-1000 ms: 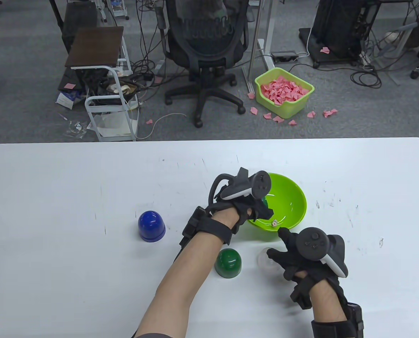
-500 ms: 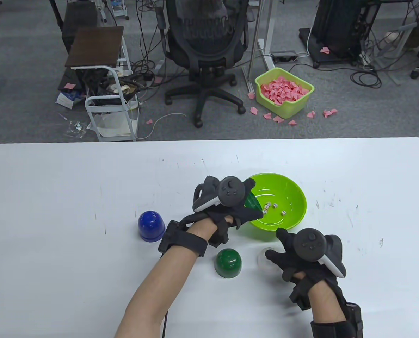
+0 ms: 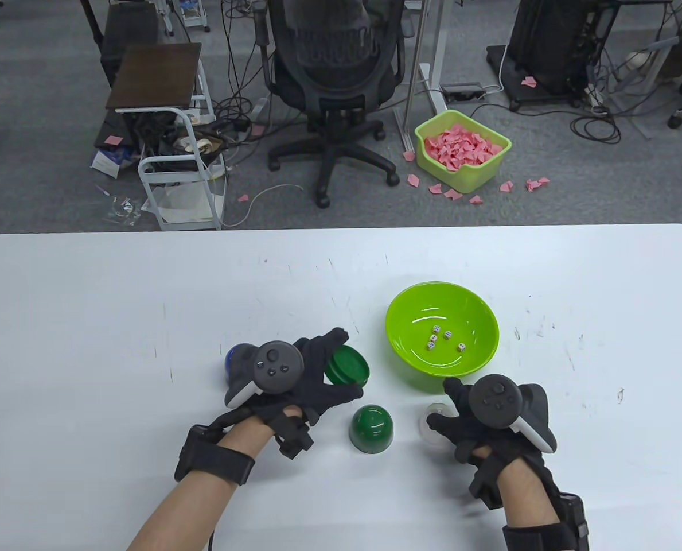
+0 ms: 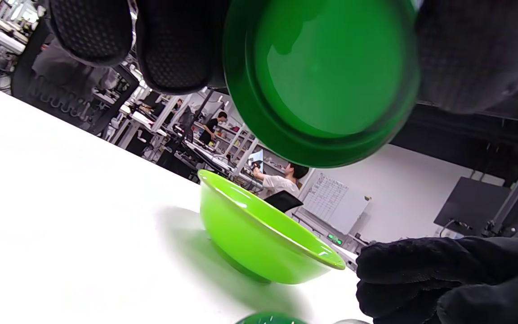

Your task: Pour dice into bowl

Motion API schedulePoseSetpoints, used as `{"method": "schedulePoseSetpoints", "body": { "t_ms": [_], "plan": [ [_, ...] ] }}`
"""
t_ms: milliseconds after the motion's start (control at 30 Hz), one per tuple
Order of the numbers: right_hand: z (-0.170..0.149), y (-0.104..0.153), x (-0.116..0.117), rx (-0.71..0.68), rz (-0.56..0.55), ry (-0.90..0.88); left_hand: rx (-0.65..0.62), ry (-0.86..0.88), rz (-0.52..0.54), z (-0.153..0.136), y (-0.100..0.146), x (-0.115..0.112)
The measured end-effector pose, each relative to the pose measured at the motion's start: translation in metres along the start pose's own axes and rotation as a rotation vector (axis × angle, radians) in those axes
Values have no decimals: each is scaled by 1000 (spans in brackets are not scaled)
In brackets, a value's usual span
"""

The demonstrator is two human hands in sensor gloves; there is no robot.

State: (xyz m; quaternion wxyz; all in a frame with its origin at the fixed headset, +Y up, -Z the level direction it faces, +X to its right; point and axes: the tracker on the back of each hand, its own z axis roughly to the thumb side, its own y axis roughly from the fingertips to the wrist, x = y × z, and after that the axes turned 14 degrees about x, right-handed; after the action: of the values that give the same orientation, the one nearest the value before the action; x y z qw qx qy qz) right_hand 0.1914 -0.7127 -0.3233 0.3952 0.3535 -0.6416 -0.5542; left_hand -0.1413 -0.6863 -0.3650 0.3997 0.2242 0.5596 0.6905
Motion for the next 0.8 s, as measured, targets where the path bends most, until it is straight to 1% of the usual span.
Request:
{"method": "schedulePoseSetpoints", "body": {
  "t_ms": [67,167,367,500,633,800],
  "plan": [
    [1,0,3,-3,6,18,33,50,3,-14,15,5],
    [2,-1,6,-1,10,45,55,115,10,-29,30,9],
    [7,-2,18,-7,19,124,86,213,67,-56,58,20],
    [12,-3,26,-6,30,192,89,279,83,-67,64,22],
    [15,-3,31,-5,16,228,73,333,62,-75,63,17],
    [18,-4,37,-9,26,261,61,355,66,-77,64,19]
  ]
}}
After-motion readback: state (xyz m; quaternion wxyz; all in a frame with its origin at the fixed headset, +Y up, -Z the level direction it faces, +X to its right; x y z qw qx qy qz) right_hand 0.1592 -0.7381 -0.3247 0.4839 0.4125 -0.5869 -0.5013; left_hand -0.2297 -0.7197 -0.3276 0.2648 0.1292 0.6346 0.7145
